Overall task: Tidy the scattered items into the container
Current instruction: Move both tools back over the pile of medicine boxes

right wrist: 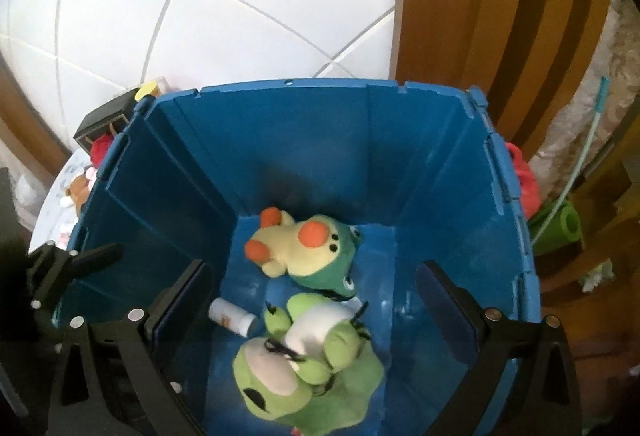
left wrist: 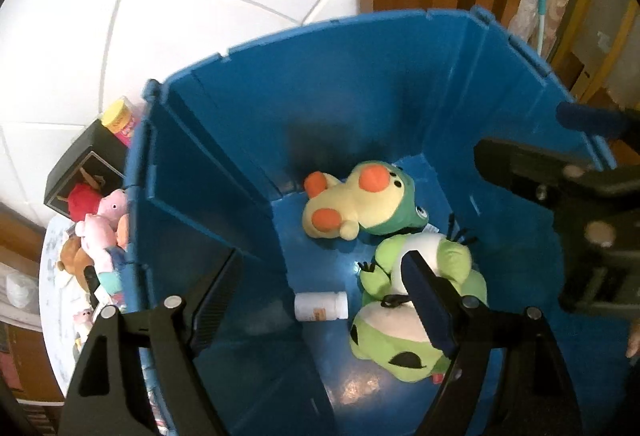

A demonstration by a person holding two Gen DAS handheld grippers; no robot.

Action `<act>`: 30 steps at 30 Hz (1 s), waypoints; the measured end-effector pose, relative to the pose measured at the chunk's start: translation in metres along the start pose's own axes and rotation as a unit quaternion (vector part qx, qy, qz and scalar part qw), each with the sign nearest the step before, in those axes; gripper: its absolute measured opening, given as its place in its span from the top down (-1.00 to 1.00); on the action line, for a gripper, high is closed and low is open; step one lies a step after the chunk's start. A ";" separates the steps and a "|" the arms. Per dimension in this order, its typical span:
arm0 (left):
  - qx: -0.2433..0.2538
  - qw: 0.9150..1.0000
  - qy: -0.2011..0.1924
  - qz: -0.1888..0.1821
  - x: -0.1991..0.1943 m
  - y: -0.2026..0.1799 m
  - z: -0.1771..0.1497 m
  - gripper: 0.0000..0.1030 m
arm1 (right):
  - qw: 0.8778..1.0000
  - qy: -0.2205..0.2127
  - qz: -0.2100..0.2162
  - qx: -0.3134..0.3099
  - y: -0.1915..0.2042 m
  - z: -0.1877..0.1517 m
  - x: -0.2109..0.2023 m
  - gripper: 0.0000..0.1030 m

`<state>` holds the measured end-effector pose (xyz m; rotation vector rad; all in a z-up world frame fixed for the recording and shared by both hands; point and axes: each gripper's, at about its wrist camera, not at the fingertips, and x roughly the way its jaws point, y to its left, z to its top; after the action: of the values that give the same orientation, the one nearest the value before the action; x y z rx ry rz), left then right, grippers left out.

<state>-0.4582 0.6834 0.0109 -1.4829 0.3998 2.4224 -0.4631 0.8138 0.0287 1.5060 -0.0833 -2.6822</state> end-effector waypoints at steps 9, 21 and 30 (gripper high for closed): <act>-0.027 0.999 -0.044 0.001 -0.060 0.050 -0.027 -0.58 | 0.999 -0.022 -0.018 -0.015 0.046 -0.006 -0.036 -0.99; -0.077 0.994 -0.084 0.007 -0.123 0.157 -0.117 -0.58 | 0.997 -0.055 -0.019 -0.055 0.179 -0.035 -0.092 -0.99; -0.123 0.988 -0.082 0.041 -0.130 0.274 -0.229 -0.58 | 0.997 -0.045 0.013 -0.067 0.308 -0.083 -0.075 -0.99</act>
<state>-0.3151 0.3341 0.0524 -1.3669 0.1316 2.7170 -0.3443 0.5117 0.0737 1.3361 0.0716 -2.6752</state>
